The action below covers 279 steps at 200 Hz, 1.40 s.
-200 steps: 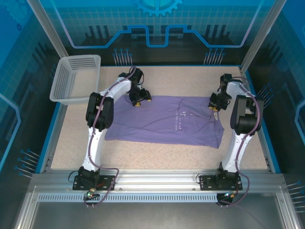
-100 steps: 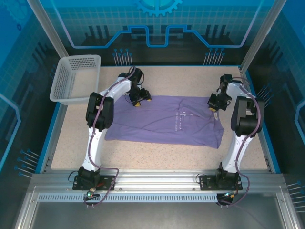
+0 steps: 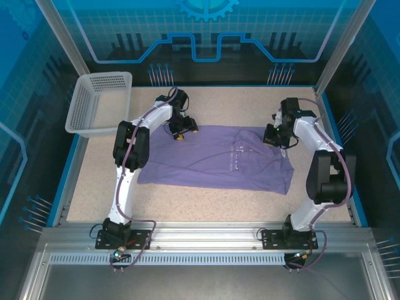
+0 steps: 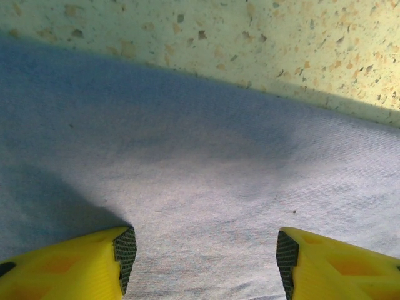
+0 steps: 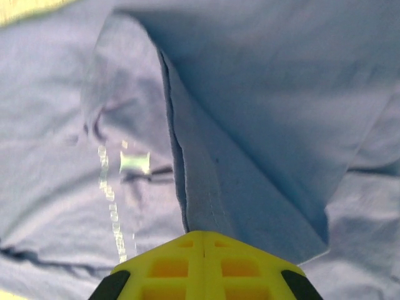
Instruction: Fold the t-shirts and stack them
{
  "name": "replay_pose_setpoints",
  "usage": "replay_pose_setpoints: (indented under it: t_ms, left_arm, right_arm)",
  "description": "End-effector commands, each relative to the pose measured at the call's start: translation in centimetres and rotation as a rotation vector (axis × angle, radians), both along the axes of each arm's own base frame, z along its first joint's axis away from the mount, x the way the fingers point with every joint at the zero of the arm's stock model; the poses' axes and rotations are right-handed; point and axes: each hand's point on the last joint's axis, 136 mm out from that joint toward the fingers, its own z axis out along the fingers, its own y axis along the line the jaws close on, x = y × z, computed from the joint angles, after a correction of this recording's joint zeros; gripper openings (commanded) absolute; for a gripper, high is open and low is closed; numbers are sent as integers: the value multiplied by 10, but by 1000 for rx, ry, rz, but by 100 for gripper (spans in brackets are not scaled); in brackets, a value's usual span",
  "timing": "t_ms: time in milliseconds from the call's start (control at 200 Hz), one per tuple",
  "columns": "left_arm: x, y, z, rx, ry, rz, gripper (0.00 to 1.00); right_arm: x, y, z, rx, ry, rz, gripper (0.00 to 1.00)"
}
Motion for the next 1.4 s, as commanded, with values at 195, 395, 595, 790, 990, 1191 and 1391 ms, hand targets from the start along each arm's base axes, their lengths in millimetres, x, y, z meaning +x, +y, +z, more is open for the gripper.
replay_pose_setpoints:
  t_ms: [195,395,595,790,990,1191,1391]
  left_arm:
    - [-9,0,-20,24,65,17,65]
    - [-11,1,-28,28,86,35,66]
    - [-13,-2,-28,16,91,42,67]
    - [-14,-6,-30,7,93,40,69]
    - [-16,-6,-28,3,95,40,71]
    - [-9,-2,2,4,45,32,76]
    - [-1,41,26,87,-16,112,73]
  right_arm:
    - [-78,40,-4,32,118,182,0]
    - [-105,53,-18,37,182,242,0]
    - [-125,40,-43,-40,319,227,0]
    - [-134,21,-62,-138,400,195,0]
    - [-123,-6,-61,-210,406,90,11]
    - [-80,-3,-23,-5,220,-61,48]
    - [-15,-38,2,75,74,-298,43]
